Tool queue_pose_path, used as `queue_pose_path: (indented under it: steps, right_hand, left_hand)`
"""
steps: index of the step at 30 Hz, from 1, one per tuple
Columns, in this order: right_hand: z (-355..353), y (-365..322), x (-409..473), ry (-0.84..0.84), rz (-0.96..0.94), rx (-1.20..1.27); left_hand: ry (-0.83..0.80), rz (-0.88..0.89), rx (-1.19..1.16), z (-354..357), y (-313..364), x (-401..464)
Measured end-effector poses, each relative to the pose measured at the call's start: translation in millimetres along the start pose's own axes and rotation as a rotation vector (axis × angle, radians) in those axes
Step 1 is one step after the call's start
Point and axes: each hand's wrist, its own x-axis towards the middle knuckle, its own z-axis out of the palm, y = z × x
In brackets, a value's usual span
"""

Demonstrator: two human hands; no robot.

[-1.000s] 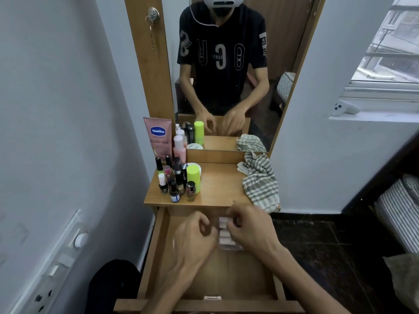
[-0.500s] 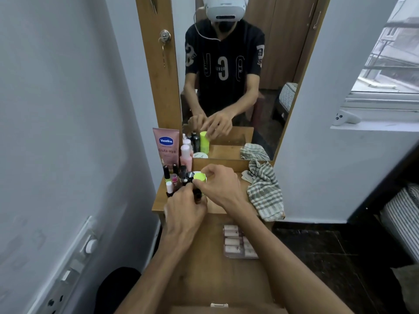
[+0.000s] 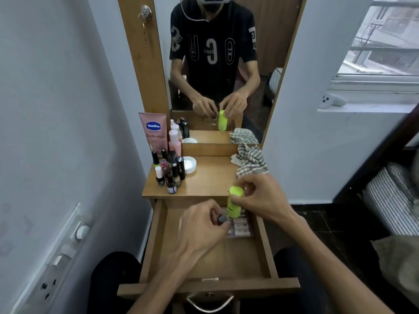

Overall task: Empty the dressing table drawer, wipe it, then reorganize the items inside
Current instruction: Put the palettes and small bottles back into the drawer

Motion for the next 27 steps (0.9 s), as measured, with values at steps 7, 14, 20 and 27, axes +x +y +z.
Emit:
queue_pose_path:
  steps: [7, 14, 20, 27]
  right_hand:
    - [7.6, 45.1, -58.1, -0.168, 0.067, -0.115]
    - [19.2, 58.8, -64.4, -0.259, 0.041, -0.169]
    - [22.4, 64.7, -69.4, -0.266, 0.046, -0.146]
    - [19.2, 66.4, -72.9, -0.297, 0.062, -0.182]
  left_hand:
    - [-0.201, 0.071, 0.047, 55.5, 9.3, -17.7]
    - [-0.223, 0.128, 0.101, 78.9, 5.5, -13.4]
    - [-0.262, 0.128, 0.095, 89.4, -1.5, -10.0]
    - [-0.241, 0.163, 0.093, 90.2, -2.1, -14.7]
